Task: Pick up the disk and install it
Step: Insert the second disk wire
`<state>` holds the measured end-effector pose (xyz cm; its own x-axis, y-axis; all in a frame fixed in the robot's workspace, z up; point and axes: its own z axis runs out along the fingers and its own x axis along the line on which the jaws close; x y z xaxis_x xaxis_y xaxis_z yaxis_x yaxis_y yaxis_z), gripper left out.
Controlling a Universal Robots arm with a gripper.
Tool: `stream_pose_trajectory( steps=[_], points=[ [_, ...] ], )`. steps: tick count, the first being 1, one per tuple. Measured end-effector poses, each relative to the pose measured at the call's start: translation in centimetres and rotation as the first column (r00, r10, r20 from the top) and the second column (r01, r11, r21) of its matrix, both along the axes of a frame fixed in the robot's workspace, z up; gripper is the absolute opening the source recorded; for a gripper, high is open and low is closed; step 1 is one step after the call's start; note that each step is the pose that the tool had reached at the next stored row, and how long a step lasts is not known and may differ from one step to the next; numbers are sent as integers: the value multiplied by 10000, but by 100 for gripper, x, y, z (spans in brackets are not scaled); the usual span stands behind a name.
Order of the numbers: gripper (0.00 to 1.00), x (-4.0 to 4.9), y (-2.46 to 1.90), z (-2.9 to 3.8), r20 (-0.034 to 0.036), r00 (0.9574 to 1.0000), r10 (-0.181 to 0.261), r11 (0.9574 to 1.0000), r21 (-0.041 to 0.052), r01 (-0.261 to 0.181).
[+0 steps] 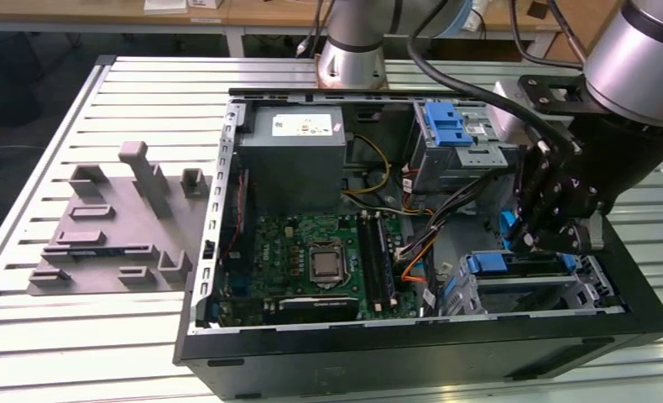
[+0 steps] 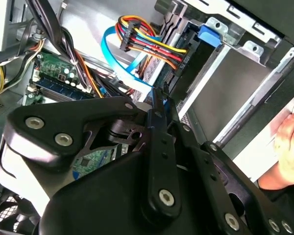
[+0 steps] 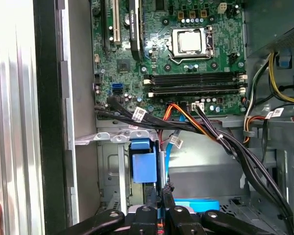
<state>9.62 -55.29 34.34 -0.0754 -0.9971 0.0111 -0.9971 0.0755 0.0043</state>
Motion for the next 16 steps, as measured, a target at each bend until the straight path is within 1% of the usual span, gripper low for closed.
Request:
stream_pose_trajectory(
  steps=[3, 5, 7, 9, 12, 16],
  points=[
    [16, 29, -3, -12, -2, 10000, 0, 10000, 41, 0],
    [16, 38, -8, -24, -2, 10000, 1, 10000, 85, -1],
    [16, 39, -34, -39, -2, 10000, -1, 9999, 134, 1],
    [16, 40, -60, -52, -2, 10000, 0, 9999, 158, 0],
    [16, 40, -63, -56, -2, 10000, 0, 9999, 167, 0],
    [16, 56, -63, -65, -2, 10000, 1, 9998, 210, -1]
  ],
)
